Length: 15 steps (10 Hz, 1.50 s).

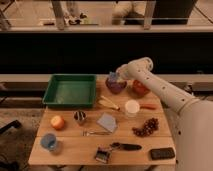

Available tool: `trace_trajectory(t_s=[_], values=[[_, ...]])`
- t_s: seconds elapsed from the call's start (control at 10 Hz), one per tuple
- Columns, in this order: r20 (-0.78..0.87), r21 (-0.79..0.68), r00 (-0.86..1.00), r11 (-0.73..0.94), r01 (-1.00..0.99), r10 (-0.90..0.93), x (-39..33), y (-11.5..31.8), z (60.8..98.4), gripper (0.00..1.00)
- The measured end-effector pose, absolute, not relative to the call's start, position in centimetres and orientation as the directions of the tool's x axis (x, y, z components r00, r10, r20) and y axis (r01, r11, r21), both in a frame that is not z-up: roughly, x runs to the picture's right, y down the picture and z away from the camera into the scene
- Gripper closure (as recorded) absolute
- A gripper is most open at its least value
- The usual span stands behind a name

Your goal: Place sponge in purple bowl

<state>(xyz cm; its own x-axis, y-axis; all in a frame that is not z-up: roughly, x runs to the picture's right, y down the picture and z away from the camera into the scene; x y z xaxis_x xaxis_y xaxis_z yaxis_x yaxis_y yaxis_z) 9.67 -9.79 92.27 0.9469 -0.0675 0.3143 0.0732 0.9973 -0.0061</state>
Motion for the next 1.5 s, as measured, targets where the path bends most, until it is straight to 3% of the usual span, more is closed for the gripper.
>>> trace_trajectory(t_s=[0.2, 0.4, 1.0, 1.1, 1.5], values=[[0.318, 0.004, 0.945, 0.997, 0.079, -0.076, 9.8, -9.6, 92.3, 1.00], [0.323, 0.007, 0.943, 0.996, 0.086, -0.084, 9.6, -9.4, 92.5, 0.92], [0.349, 0.015, 0.930, 0.993, 0.119, -0.117, 8.6, -9.0, 92.8, 0.28], [0.351, 0.019, 0.928, 0.992, 0.122, -0.121, 8.4, -9.0, 92.9, 0.22], [0.351, 0.031, 0.928, 0.992, 0.125, -0.128, 8.2, -9.0, 93.0, 0.20]])
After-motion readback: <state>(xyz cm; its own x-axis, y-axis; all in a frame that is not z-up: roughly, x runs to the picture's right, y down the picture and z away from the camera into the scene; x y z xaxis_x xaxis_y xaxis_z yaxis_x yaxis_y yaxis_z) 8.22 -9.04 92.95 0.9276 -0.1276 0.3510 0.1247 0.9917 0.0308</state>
